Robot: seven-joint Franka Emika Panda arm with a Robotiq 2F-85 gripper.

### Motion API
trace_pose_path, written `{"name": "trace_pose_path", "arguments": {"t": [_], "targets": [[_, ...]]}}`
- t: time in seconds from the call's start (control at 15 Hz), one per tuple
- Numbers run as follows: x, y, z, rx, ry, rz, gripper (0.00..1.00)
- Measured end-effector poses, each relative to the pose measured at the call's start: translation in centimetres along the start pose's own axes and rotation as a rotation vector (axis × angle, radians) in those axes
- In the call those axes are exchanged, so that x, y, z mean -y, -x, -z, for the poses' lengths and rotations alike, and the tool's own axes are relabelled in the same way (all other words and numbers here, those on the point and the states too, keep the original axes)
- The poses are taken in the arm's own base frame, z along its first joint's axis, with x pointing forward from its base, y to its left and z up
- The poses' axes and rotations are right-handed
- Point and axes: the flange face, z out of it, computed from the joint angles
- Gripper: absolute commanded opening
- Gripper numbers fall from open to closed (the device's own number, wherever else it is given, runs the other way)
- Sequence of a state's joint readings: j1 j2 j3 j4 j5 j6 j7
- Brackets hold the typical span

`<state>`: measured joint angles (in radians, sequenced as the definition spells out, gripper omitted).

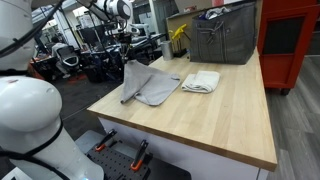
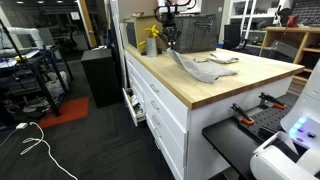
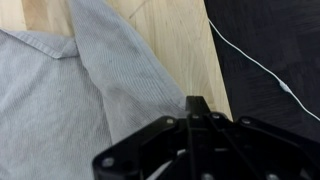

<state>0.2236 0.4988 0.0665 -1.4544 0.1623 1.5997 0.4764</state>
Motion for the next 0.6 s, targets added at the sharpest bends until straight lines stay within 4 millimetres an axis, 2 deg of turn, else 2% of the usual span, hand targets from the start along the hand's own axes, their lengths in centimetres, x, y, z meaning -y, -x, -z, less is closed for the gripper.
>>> {"name": "trace_pose_path", "arguments": {"t": [0.6], "targets": [[2.6, -2.1, 1.5, 0.077, -0.009, 0.05, 0.0]]}}
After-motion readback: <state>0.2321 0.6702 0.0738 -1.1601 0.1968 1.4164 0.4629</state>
